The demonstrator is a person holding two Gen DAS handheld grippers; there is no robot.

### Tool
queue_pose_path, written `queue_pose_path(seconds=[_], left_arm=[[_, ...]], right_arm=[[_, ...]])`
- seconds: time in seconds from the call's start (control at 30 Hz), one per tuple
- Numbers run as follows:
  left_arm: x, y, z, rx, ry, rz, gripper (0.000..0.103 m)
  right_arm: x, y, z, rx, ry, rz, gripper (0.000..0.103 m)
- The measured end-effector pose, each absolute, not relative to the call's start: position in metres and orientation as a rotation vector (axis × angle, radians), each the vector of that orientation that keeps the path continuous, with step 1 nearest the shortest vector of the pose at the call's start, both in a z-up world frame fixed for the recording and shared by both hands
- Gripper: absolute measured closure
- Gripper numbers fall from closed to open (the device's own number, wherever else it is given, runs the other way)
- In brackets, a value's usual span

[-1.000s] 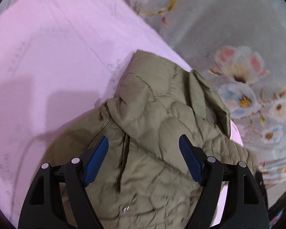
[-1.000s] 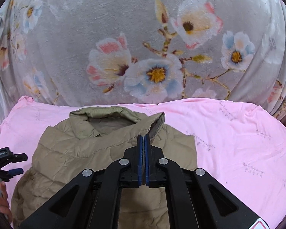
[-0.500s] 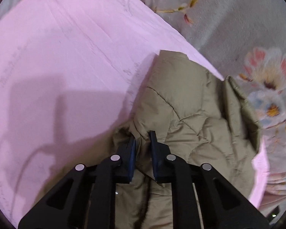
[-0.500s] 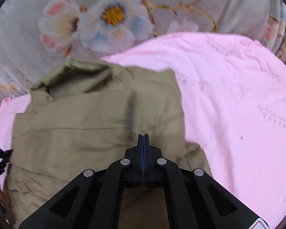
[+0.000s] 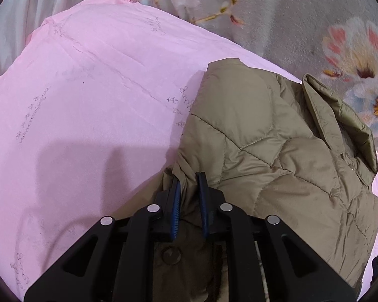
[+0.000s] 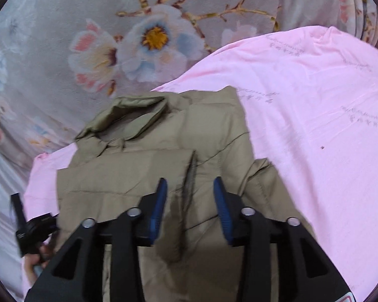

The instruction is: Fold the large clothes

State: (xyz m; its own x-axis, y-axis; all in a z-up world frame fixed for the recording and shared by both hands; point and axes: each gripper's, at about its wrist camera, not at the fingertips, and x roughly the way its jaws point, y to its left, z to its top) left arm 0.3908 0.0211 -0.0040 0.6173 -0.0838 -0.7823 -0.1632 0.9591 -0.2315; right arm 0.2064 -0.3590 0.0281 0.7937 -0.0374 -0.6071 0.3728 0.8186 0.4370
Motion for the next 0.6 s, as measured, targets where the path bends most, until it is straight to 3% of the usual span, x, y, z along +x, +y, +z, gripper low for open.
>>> queue_pose_path(seconds=[0.1,0.17,0.23,0.43,0.6], left_arm=[[0.386,0.017,-0.005,-0.270,0.888,0.058,0.089],[0.380,0.015,-0.002,-0.255,0.874,0.063,0.091],[0.371,0.017,0.005,-0.246,0.855,0.061,0.098],[0.364,0.014,0.027,-0.237,0.842,0.034,0.103],[0.366,-0.002,0.000,-0.135,0.877,0.073,0.103]], right_arm=[[0.224,-0.347,0.017,0.537,0.705,-0.195,0.050],[0.236,-0.337,0.007,0.467,0.759,-0.198,0.070],[0.241,-0.329,0.014,0.394,0.757,-0.224,0.100],[0.231,-0.323,0.080,0.257,0.575,-0.275,0.101],[0.258,-0.331,0.019,0.220,0.756,-0.348,0.101]])
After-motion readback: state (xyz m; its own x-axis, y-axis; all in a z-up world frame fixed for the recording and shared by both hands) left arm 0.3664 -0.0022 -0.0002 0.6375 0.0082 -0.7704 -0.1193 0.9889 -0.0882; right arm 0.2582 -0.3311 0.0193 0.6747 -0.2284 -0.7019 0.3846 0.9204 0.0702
